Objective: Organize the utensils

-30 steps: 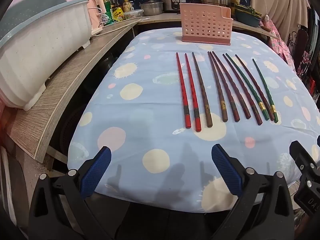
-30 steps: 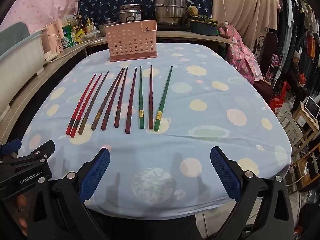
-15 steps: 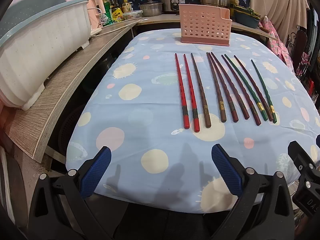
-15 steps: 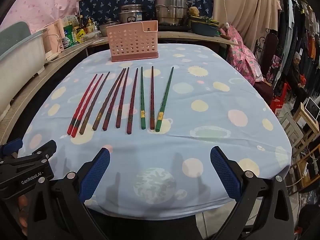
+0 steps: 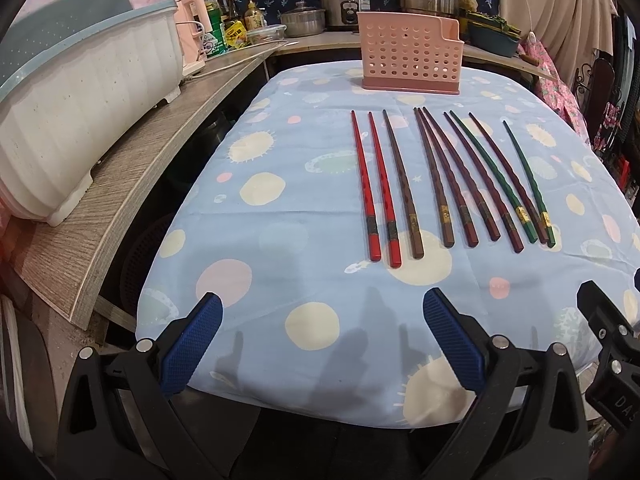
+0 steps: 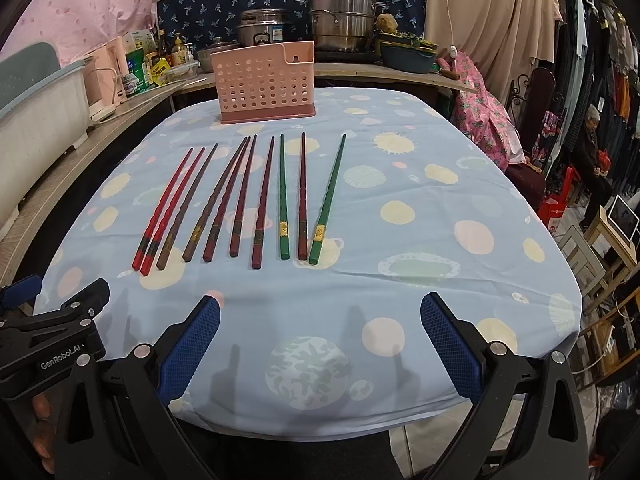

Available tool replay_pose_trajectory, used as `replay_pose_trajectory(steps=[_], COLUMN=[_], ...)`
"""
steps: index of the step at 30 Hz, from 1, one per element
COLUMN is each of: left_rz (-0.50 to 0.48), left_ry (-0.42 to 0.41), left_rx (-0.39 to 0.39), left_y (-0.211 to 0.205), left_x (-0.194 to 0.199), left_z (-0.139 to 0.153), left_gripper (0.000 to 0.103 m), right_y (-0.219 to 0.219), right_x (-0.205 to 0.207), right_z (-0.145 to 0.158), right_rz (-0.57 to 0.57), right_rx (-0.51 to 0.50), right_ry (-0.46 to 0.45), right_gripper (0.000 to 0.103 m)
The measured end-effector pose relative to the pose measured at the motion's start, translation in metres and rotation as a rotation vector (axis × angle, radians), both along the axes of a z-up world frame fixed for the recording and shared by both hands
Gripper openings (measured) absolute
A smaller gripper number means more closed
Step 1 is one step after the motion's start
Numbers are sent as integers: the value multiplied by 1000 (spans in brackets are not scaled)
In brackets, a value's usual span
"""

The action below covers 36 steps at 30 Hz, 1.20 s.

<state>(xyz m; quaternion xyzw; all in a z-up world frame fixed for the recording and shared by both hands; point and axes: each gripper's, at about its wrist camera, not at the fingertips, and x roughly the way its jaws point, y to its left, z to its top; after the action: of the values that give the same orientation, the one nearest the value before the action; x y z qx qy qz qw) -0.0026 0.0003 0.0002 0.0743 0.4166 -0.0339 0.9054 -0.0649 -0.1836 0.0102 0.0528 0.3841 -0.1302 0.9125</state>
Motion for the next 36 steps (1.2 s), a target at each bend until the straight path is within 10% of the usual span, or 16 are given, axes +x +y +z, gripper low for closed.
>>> replay_pose_trajectory(steps=[36], left_rz=[6], left_ry=[-9], left_rx=[-3], left_y=[3], left_x=[-1], left_z=[2], left_gripper=[96], right_y=[-3], right_x=[-2], right_z=[1], right_rz=[-3], right_rx=[-6], right_ry=[-1], right_gripper=[96])
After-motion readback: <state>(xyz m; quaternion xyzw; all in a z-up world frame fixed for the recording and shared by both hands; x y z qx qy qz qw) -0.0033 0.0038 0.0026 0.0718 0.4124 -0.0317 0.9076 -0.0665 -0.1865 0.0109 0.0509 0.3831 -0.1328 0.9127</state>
